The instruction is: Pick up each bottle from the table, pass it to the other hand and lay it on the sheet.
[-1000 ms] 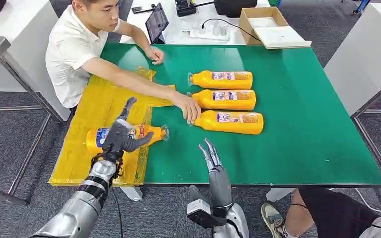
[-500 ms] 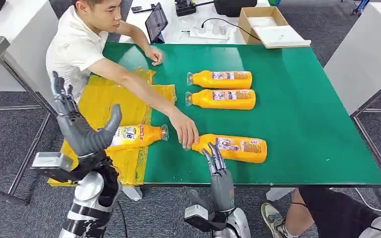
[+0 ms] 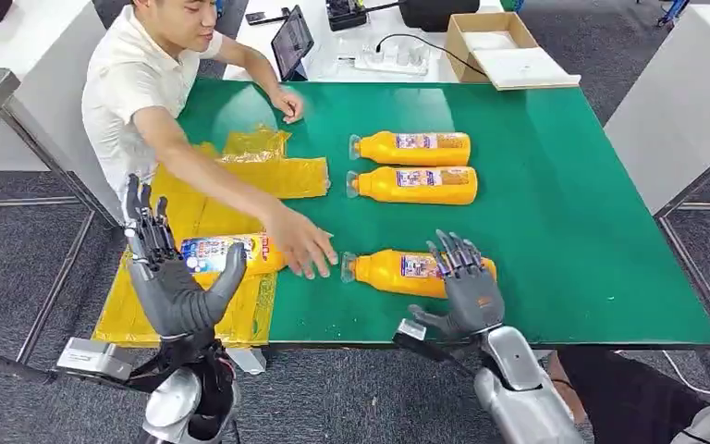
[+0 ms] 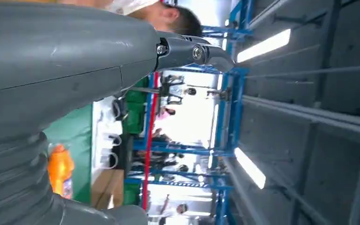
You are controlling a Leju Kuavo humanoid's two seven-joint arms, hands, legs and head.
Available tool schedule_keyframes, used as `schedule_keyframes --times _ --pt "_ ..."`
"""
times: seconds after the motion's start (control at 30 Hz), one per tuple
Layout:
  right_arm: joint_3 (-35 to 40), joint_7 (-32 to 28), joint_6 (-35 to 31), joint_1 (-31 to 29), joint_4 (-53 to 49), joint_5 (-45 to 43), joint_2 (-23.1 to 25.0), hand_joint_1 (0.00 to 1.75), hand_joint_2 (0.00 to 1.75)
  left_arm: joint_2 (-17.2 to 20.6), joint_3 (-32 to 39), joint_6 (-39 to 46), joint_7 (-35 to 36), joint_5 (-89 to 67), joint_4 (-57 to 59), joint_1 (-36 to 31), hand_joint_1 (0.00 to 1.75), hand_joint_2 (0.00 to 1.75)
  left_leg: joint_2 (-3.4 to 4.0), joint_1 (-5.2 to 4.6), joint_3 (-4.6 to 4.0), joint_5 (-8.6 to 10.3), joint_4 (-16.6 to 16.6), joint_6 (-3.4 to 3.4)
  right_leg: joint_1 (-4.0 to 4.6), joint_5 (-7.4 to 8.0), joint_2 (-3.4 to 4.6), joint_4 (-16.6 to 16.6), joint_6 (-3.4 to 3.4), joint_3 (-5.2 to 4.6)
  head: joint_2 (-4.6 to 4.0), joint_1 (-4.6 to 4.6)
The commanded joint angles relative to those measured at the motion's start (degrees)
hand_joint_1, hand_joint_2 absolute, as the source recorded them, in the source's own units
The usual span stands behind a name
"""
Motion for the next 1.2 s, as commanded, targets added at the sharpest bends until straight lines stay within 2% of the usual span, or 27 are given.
schedule_keyframes --times 0.03,0.43,0.63,0.73,0.9,0.93,0.97,1.2 --pt "-1.55 0.69 -0.17 -6.69 12.02 0.80 -0.89 0.00 1.75 0.28 -1.58 -0.07 -1.85 -0.19 5.13 -0.54 0.00 1.75 0.05 0.01 0.16 -0.02 -0.08 -0.06 0.02 -0.03 -0.01 -0.05 -0.07 0.15 0.00 0.00" --pt "-1.50 0.75 -0.42 -6.47 12.01 0.89 -0.73 0.00 1.75 0.35 -1.50 -0.05 -1.85 -0.20 4.98 -0.56 0.00 1.75 0.14 0.05 0.17 -0.06 -0.04 -0.09 0.06 -0.03 0.05 -0.04 -0.11 0.17 0.00 0.00" --pt "-1.14 4.05 -2.70 -9.29 15.31 6.63 -1.39 0.00 1.75 0.21 -1.92 0.13 -1.57 -1.37 6.01 -0.82 0.00 1.75 0.09 0.00 0.08 -0.02 -0.05 -0.06 0.01 -0.01 0.03 -0.02 -0.07 0.07 0.00 -0.02" --pt "-1.99 3.20 -0.40 -9.82 16.58 5.39 -0.68 0.00 1.75 -0.02 -1.54 0.41 -1.57 -1.37 7.00 -1.01 0.00 1.75 0.15 0.02 0.19 -0.05 -0.07 -0.09 0.03 -0.03 0.05 -0.03 -0.10 0.17 0.00 0.00" --pt "-1.14 3.22 4.71 -15.10 26.55 6.04 1.33 0.00 1.75 -0.43 0.00 -0.24 -1.83 0.13 10.01 -3.75 0.00 1.75 0.17 0.02 0.12 -0.02 -0.04 -0.07 0.03 0.02 0.10 -0.03 -0.08 0.09 0.00 -0.02" --pt "1.23 6.70 14.52 -17.26 30.03 8.34 1.39 0.00 1.75 0.03 -0.14 -0.98 -1.75 -0.22 9.81 -3.95 0.00 1.75 0.21 0.03 0.18 -0.02 -0.07 -0.09 0.04 0.02 0.12 -0.05 -0.10 0.15 0.00 0.00" --pt "1.46 7.69 15.66 -17.56 30.35 8.58 1.36 0.00 1.75 0.12 -0.07 -1.14 -1.78 -0.35 9.57 -3.89 0.00 1.75 0.21 0.02 0.11 -0.02 -0.03 -0.07 0.02 0.03 0.14 -0.01 -0.08 0.07 0.00 0.00" --pt "1.48 7.66 15.67 -17.60 30.40 8.57 1.09 0.00 1.75 0.19 -0.03 -1.23 -1.76 -0.42 9.22 -3.66 0.00 1.75 0.18 0.04 0.49 0.02 -0.06 -0.06 0.06 0.03 0.05 -0.09 -0.06 0.45 0.00 0.00"
